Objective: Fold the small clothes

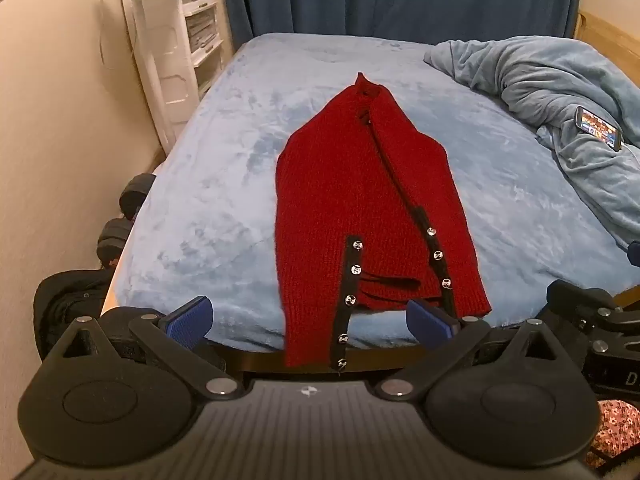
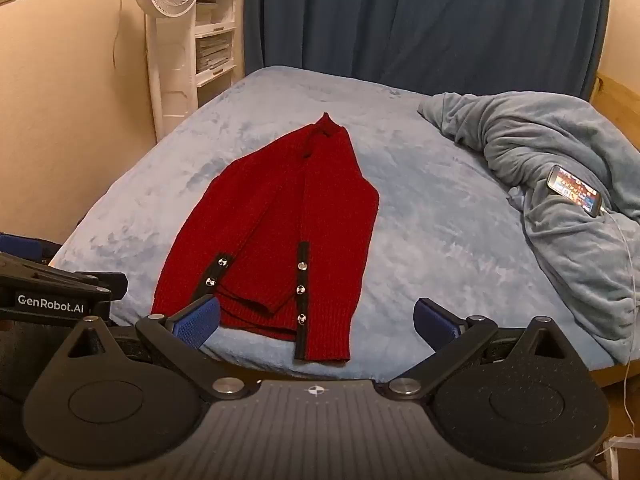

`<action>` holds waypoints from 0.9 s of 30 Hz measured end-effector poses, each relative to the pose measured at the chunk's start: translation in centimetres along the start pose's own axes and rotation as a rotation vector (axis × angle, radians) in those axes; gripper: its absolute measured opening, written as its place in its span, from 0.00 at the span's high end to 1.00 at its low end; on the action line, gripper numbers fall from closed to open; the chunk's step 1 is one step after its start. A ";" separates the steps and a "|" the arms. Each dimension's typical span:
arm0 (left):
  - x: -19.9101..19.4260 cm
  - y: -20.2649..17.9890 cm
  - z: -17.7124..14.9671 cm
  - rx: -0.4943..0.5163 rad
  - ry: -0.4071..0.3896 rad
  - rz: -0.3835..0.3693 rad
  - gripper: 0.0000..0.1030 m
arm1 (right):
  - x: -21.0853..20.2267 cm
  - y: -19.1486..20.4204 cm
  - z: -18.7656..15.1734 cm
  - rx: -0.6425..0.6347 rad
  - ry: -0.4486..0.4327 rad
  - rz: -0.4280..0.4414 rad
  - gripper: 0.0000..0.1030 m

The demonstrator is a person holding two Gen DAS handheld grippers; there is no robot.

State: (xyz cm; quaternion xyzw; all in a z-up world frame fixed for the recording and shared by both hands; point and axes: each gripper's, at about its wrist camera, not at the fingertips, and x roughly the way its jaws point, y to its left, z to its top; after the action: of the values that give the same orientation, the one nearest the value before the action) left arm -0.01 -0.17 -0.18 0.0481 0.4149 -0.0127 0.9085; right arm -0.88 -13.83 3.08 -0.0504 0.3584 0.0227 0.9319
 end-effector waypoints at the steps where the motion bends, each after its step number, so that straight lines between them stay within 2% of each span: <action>1: 0.0 0.0 0.0 -0.002 0.004 0.000 0.00 | 0.0 0.0 0.0 0.001 0.001 0.000 0.01; 2: -0.2 0.8 0.3 -0.036 0.003 -0.032 0.00 | 0.1 0.0 0.0 0.003 0.002 0.001 0.01; 8: 0.0 0.8 -0.1 -0.019 0.006 -0.008 0.00 | 0.0 0.2 -0.1 -0.005 -0.005 -0.001 0.01; 27: 0.2 0.9 -0.3 -0.016 0.008 -0.006 0.00 | 0.4 0.5 -0.1 -0.033 0.001 0.001 0.01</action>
State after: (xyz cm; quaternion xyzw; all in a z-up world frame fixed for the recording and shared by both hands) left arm -0.04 0.73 -0.47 0.0395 0.4188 -0.0120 0.9071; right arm -0.69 -13.36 2.64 -0.0655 0.3585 0.0293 0.9308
